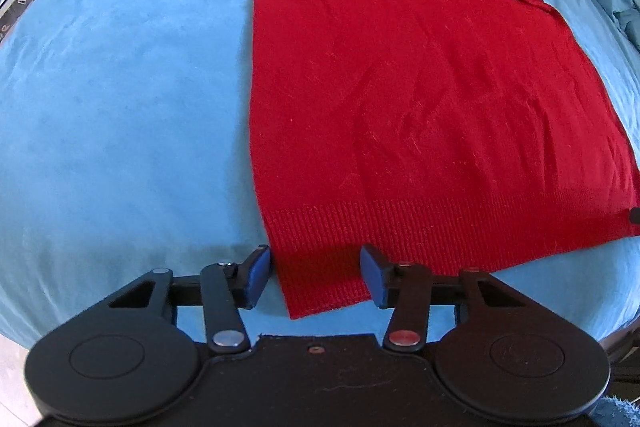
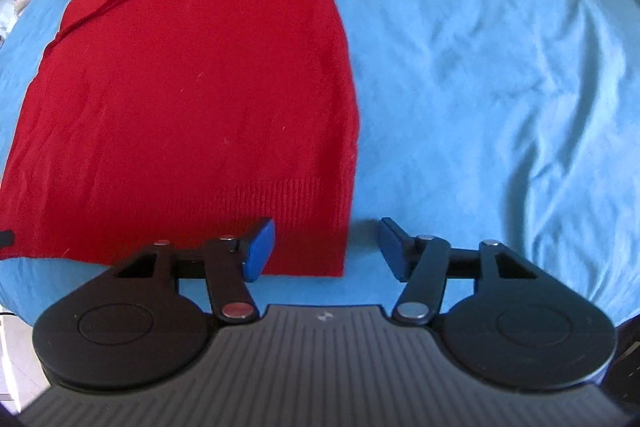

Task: Fold small clothes
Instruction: 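Grasp the hem with both grippers and fold it toward the collar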

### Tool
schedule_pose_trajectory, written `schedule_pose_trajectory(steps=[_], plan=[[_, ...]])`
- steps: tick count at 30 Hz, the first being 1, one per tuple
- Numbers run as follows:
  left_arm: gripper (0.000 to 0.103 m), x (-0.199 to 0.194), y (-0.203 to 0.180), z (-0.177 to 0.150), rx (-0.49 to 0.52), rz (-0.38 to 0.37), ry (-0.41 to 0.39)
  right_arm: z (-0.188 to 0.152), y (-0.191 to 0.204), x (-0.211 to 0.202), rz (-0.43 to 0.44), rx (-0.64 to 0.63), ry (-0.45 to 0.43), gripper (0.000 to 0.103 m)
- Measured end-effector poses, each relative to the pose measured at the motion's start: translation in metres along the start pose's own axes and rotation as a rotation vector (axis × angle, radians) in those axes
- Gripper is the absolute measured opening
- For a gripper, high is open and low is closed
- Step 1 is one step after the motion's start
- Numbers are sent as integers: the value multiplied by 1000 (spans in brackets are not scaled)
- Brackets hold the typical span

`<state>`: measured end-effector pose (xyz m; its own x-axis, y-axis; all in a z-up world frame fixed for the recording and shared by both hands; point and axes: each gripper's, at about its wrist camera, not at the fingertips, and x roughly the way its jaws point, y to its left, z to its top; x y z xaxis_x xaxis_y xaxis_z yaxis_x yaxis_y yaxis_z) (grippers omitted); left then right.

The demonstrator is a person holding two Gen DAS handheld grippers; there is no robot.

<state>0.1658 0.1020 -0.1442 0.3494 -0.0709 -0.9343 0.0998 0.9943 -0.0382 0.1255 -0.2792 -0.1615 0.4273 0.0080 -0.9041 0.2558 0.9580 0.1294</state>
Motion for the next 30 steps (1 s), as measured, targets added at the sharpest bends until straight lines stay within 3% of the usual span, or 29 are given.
schedule_pose_trajectory(steps=[3, 5, 7, 8, 10, 15, 18, 23, 27, 30], plan=[[36, 1, -1, 0, 6, -9, 3, -2, 4, 3, 0, 11, 5, 65], [32, 0, -7, -2, 36, -4, 4, 1, 3, 8, 3, 22, 15, 59], [29, 0, -7, -1, 43, 3, 9, 3, 4, 9, 13, 19, 23, 48], [25, 0, -7, -1, 37, 4, 12, 4, 5, 10, 17, 7, 28, 45], [11, 0, -5, 0, 23, 6, 15, 6, 9, 11, 25, -23, 39, 27], [6, -10, -2, 5, -5, 4, 20, 16, 7, 3, 57, 3, 59, 22], [6, -27, -2, 17, -18, 4, 7, 30, 7, -17, 97, 24, 28, 21], [5, -75, 3, 62, -75, -26, -105, 75, 10, -61, 194, 78, -75, 21], [5, -109, 7, 123, -94, -27, -261, 134, 16, -92, 259, 111, -195, 21], [5, -113, 9, 180, -84, -29, -374, 191, 20, -98, 307, 130, -276, 21]])
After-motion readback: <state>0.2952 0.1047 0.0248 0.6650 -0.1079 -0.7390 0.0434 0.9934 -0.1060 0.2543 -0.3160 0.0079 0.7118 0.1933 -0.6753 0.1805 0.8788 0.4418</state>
